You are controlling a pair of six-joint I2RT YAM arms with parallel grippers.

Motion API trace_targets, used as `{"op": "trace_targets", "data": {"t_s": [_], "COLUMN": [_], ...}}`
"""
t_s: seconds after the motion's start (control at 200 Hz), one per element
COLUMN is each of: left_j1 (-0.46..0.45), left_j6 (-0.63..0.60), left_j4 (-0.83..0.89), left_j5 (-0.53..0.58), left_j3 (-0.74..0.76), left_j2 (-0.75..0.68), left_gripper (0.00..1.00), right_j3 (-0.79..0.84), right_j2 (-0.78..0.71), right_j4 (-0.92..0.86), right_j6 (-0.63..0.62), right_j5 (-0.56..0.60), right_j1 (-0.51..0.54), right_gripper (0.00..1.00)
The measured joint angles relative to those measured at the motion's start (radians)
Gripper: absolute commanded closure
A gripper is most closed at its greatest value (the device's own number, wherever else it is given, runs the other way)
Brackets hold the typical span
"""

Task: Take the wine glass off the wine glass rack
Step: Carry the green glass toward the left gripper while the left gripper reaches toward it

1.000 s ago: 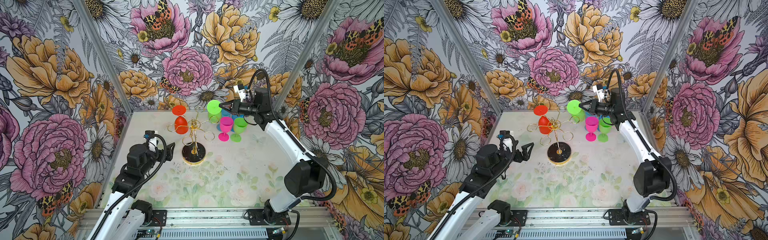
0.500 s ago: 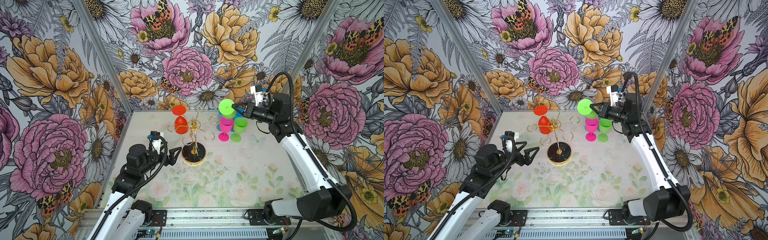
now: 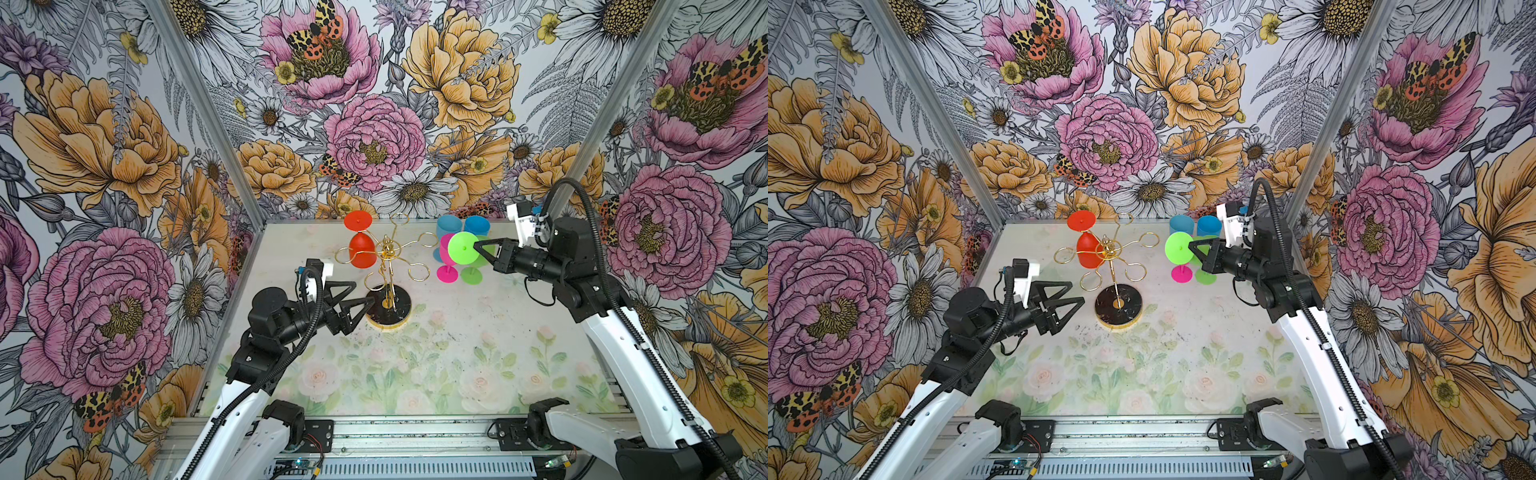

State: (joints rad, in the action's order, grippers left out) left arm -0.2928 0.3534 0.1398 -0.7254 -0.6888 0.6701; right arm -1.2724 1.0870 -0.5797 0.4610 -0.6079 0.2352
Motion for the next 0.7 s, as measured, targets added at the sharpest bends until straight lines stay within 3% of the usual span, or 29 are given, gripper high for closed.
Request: {"op": "trace_targets", "data": {"t_s": [0.45,0.701], "left_j1": [-0.262,-0.332], "left_j6": [0.111,0.13], "left_j4": [-0.041,-0.051], "left_j5": [-0.036,-0.023], "left_j3": [-0.047,-0.063], "left_j2": [0.105,0.179], "left_gripper": [0.18,0.23], "right_j3": [0.092,0.103], "right_j2": [-0.051,-0.046], "right_j4": [-0.109,-0.113], "right_j6": [-0.128,-0.141], "right_j5": [-0.033,-0.082], "right_j1": [0.22,0.291], "right_gripper": [1.0,1.0]}}
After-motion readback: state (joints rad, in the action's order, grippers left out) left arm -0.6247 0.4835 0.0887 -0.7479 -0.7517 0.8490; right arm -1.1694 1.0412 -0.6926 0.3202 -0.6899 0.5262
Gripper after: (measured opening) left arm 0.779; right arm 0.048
